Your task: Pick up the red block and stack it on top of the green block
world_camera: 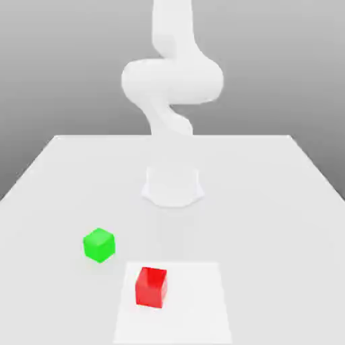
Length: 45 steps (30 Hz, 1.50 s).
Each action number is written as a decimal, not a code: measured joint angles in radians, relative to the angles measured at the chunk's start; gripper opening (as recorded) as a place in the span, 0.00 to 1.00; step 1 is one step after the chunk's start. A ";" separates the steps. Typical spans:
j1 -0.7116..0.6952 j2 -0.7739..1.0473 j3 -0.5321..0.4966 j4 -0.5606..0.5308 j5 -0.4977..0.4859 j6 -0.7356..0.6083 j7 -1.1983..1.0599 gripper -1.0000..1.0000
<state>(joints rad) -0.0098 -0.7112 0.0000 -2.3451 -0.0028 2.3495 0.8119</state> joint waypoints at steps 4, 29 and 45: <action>-0.014 0.153 -0.003 -0.077 -0.006 0.085 0.021 0.50; -0.073 0.975 -0.012 -0.348 0.019 0.608 0.069 0.00; -0.219 0.602 -0.093 -0.488 -0.093 0.377 0.069 0.00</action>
<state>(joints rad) -0.2285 -0.1094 -0.0927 -2.8336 -0.0961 2.7270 0.8812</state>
